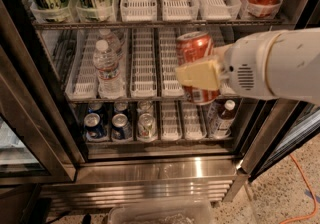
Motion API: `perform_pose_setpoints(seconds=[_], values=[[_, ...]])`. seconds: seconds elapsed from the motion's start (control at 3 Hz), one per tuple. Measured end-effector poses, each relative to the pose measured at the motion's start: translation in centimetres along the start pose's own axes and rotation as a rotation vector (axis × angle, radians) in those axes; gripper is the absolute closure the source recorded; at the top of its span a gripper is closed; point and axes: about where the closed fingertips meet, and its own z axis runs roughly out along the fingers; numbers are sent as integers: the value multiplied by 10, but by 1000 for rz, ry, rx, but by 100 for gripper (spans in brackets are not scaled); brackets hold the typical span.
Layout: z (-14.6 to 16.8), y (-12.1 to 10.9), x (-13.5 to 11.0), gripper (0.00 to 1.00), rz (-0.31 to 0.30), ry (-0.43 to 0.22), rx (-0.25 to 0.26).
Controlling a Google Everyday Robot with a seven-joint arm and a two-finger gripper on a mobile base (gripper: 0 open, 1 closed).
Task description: Pick coke can from top shelf of fridge
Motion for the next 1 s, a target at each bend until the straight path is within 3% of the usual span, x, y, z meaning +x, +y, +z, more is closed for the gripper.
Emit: perform_pose_setpoints(seconds=[0.33,0.67,1.0], values=[[15,33,30,100,3,75,-93],[21,76,34,100,-32,95,-214],[20,79,32,100,-37,91,-223]])
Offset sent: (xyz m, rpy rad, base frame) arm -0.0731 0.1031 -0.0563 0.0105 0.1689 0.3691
